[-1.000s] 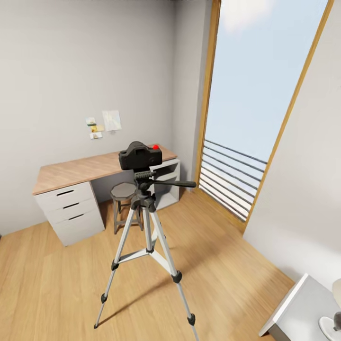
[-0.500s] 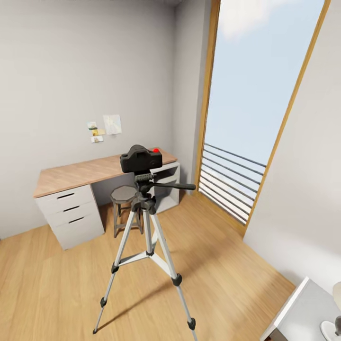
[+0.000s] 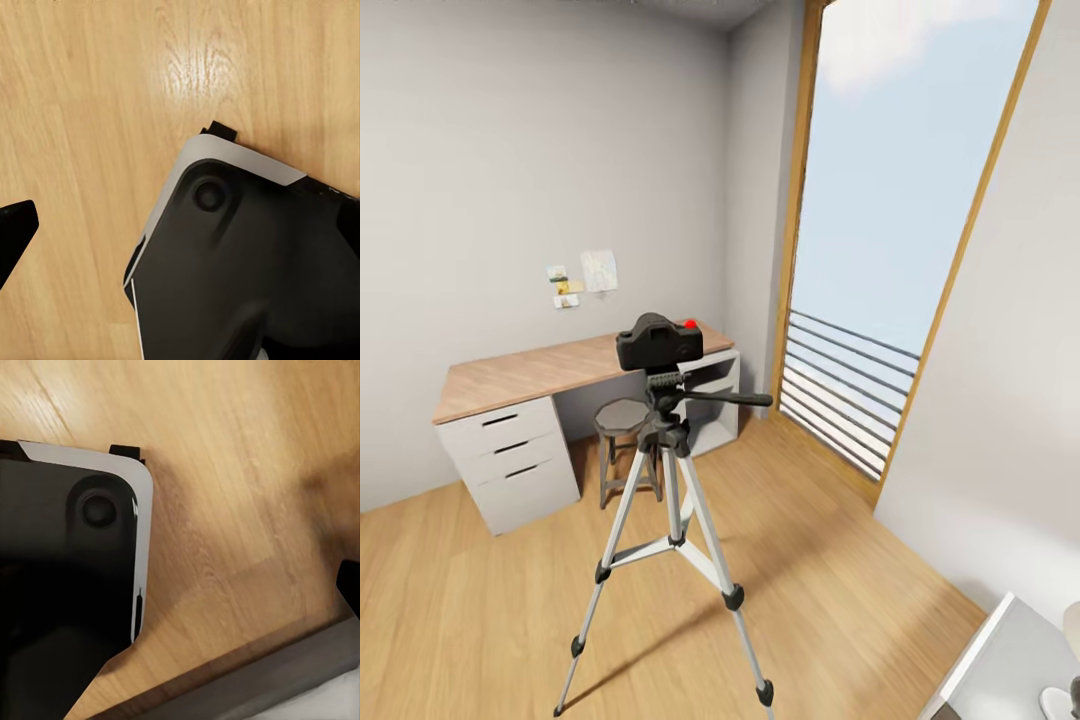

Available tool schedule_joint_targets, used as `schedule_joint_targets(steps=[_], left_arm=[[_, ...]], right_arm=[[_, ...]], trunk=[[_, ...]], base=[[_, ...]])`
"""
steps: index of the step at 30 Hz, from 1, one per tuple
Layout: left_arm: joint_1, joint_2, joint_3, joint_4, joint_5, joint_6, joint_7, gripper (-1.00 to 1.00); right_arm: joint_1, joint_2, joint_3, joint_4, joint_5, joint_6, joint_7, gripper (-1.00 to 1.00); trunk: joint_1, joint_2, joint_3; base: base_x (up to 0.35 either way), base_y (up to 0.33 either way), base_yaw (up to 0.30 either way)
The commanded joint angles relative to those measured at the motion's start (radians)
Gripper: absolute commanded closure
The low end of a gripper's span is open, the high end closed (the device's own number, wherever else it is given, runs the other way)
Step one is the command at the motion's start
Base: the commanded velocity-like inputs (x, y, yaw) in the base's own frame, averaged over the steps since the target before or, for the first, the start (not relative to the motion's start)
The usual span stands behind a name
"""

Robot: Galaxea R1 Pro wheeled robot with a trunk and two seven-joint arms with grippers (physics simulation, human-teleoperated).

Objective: Attach the digital camera to the camera tripod in the bedroom.

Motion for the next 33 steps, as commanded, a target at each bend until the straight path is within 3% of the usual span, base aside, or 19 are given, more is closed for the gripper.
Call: schedule_joint_targets(steps=[1,33], left_arm=[[-0.002,0.001,-0.008,-0.005,0.009,-0.008,0.006,-1.0],[-0.002,0.001,-0.009,-0.006,0.009,-0.008,0.002,-1.0]], right_arm=[[-0.002,0.0,0.007,0.003,-0.005,-0.006,0.002,-1.0],[-0.002,0.0,0.006,0.003,-0.005,-0.009,0.001,-1.0]], trunk=[[0.001,-0.002,-0.001],[0.001,-0.002,0.05]], base=[[0.0,0.0,0.0],[0.0,0.0,0.0]])
